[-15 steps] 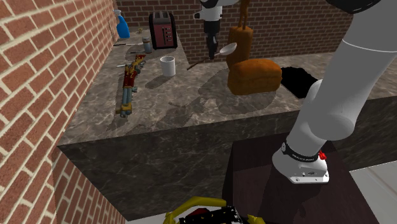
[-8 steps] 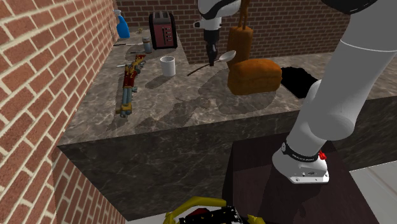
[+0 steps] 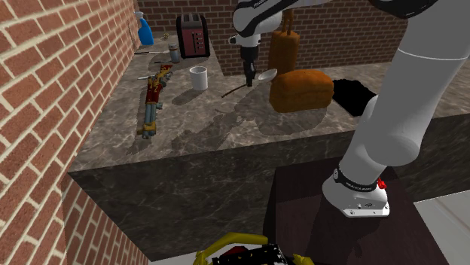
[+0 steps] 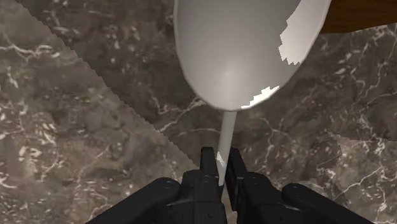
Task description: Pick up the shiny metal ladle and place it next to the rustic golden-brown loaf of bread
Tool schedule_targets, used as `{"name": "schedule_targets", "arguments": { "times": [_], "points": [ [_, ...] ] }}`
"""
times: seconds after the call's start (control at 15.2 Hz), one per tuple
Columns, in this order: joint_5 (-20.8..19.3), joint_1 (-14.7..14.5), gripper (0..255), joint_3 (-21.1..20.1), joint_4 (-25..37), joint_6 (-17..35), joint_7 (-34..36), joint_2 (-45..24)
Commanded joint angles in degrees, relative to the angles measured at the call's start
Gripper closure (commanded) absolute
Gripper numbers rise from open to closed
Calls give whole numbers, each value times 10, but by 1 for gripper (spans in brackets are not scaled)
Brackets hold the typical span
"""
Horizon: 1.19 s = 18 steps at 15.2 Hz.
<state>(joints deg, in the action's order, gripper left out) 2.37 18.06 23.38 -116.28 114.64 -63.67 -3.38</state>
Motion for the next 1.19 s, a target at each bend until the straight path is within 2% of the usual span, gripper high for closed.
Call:
{"name": "schedule_targets", "arguments": {
  "times": [0.0, 0.66, 1.12],
  "points": [
    [2, 1, 255, 0, -14, 16, -2, -3],
    [21, 3, 255, -1, -50, 88, -17, -41],
    [21, 3, 255, -1, -50, 88, -17, -41]
  ]
}}
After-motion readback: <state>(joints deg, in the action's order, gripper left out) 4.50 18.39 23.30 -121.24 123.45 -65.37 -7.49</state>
